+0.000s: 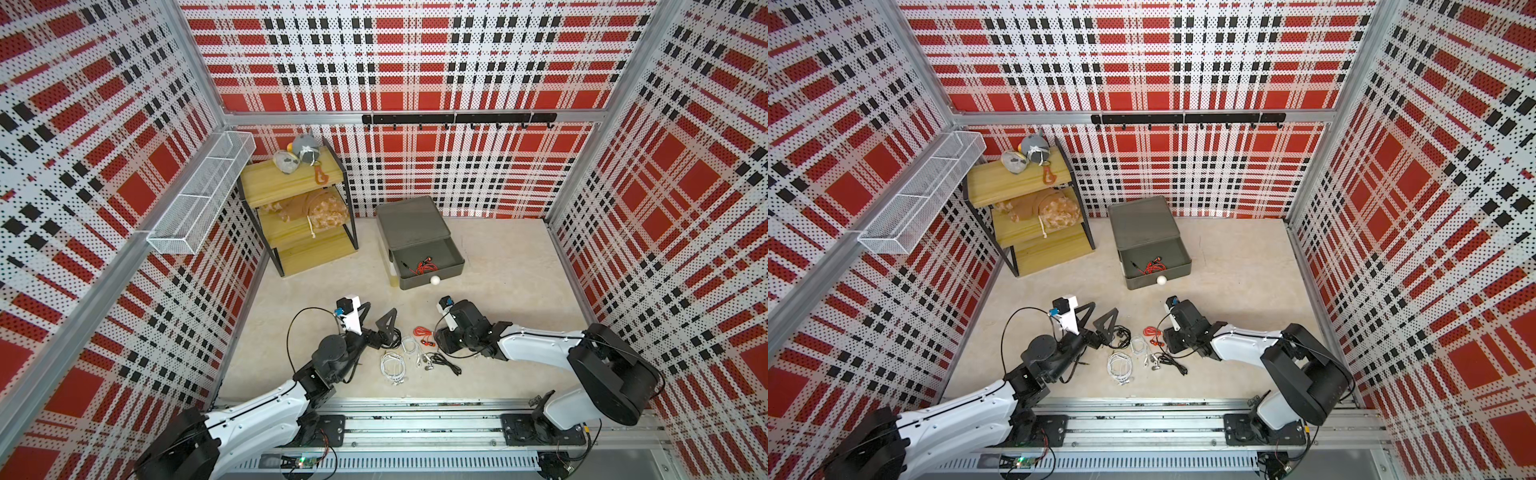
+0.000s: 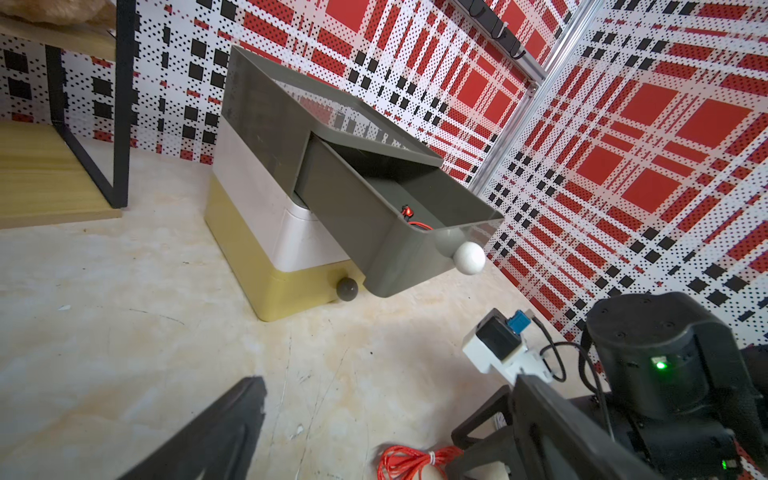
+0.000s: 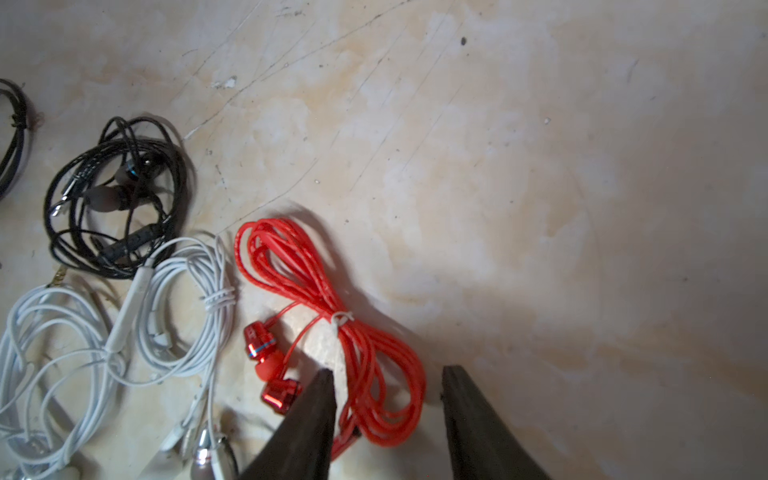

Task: Place the wired earphones into the drawer by color
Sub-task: Pick up the wired earphones from the center of the board.

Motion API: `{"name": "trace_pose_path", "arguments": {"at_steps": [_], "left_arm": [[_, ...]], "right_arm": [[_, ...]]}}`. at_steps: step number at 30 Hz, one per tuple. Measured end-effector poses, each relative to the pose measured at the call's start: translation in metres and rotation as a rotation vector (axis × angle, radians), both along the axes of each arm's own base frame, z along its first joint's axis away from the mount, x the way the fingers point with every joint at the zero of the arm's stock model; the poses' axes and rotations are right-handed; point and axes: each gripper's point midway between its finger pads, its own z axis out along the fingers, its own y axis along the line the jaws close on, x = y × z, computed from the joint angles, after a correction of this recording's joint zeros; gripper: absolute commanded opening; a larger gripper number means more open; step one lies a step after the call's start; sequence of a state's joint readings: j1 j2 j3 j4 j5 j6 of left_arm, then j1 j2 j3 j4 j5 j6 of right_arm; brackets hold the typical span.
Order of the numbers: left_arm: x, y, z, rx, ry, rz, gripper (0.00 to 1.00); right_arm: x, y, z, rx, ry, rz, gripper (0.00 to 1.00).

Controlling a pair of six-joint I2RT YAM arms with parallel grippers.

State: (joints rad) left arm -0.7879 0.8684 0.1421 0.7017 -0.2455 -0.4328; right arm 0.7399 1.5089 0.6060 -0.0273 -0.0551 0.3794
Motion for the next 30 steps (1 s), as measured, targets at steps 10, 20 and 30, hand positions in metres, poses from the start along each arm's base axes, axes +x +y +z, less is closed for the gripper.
{"name": "trace_pose_path", "arguments": {"at_steps": [10,20,30], "left_arm": [[-0.001,0.002,-0.002,-0.005,0.007,0.006,0.99],[-0.003,0.005,-0.001,-0.013,-0.001,0.007,0.99],[-0.003,0.007,-0.003,-0.009,0.002,0.017,0.99]], "right_arm": [[0.006,0.006,-0.002,-0.011,-0.006,0.009,0.18],[0.008,0.006,-0.001,-0.010,-0.014,0.005,0.09],[0.008,-0.005,0.039,0.048,-0.129,-0.029,0.05]]}}
